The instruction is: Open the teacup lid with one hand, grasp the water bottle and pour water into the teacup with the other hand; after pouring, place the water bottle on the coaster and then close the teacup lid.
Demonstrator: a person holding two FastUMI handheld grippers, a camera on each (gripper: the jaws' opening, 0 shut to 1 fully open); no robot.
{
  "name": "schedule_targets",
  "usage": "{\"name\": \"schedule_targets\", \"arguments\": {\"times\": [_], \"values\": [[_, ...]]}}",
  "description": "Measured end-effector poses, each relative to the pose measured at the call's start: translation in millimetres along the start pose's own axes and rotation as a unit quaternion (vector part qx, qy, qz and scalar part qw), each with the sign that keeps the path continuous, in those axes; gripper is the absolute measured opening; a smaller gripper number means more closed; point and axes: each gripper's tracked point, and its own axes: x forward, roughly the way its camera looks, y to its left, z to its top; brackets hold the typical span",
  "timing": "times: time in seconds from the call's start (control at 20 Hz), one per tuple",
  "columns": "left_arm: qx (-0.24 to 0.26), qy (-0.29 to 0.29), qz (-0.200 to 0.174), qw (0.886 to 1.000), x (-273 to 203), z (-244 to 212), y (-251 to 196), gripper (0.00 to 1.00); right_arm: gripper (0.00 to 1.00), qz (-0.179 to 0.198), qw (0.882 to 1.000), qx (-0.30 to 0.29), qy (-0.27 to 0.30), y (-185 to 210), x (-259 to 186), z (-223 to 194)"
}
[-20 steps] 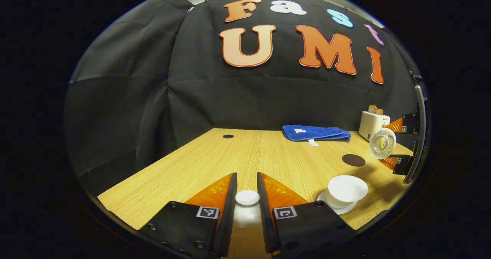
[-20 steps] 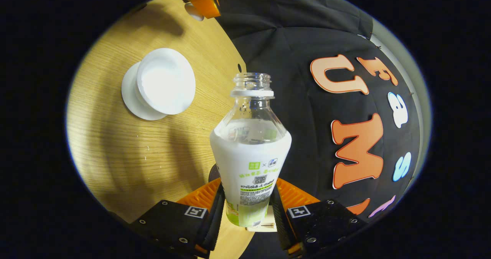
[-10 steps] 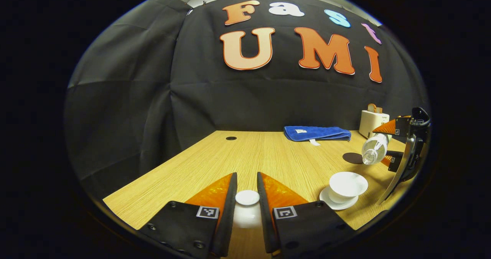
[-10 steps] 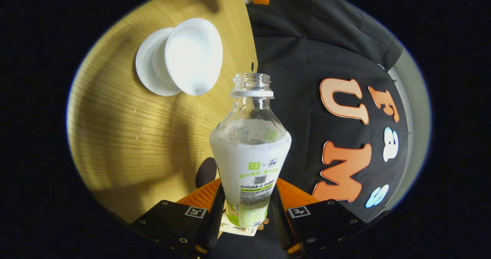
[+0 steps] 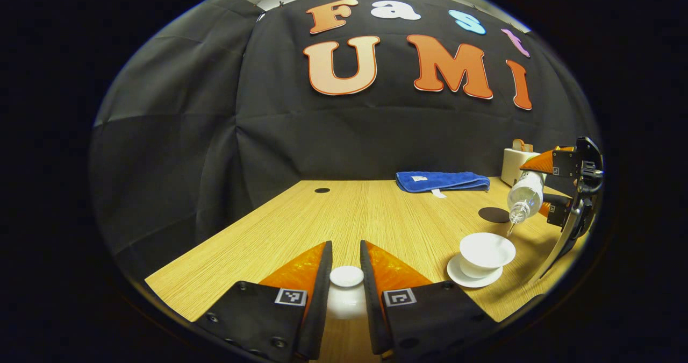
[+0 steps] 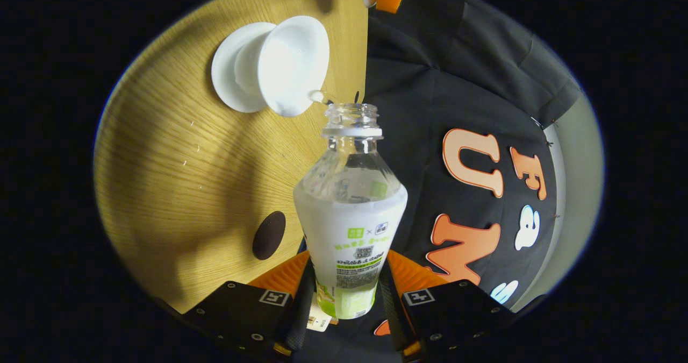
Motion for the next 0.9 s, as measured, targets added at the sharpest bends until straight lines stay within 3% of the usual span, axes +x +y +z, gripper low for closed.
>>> {"name": "schedule_targets", "arguments": {"times": [0.1, 0.2, 0.9], "values": [[0.003, 0.001, 0.001, 1.000, 0, -1, 0, 0.38, 0.58, -0.005, 1.000, -0.010, -0.004, -2, 1, 0], [0.005, 0.001, 0.000, 1.000, -1, -2, 0, 0.38, 0.62, -0.014, 1.000, -0.018, -0.006, -5, 3, 0], [0.007, 0.004, 0.002, 1.000, 2, -3, 3, 0.38, 0.62, -0.073, 0.995, -0.061, -0.010, -19, -2, 5]]}}
